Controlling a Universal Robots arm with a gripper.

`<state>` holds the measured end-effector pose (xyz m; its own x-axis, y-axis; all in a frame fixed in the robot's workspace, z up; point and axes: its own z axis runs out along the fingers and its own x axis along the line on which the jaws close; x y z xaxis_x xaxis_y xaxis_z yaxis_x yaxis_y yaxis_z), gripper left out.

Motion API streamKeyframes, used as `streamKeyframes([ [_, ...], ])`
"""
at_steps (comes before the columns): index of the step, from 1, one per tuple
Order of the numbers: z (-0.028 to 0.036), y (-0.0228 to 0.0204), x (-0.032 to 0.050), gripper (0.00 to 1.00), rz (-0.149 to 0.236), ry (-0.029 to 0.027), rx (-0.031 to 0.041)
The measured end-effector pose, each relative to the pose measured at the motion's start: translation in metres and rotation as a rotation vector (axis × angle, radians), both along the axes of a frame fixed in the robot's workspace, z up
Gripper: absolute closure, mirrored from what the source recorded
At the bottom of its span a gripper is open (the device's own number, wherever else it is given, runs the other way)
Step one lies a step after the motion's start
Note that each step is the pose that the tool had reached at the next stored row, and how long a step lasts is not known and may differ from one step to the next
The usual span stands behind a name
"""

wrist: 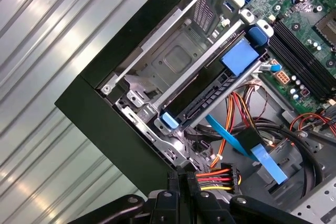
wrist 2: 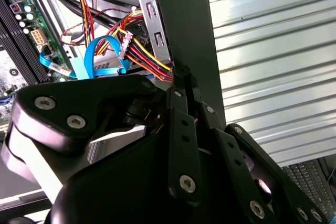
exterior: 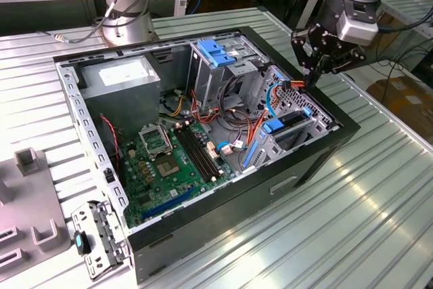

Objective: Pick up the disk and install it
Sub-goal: 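Insert the first disk wire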

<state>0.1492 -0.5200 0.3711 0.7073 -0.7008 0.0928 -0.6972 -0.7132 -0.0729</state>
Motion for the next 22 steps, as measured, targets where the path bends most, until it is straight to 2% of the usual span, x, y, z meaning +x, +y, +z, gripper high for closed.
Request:
streamKeyframes([
  [9,-0.0003,0.0000,-0.0002,0.82,-0.064,0.0000,-0.0001],
  [14,-0.0005,0.0000,-0.0002,0.82,-0.133,0.0000,0.0000],
  [17,-0.0007,0.0000,-0.0002,0.82,-0.189,0.0000,0.0001],
  [22,-0.0009,0.0000,-0.0002,0.82,-0.240,0.0000,0.0000],
])
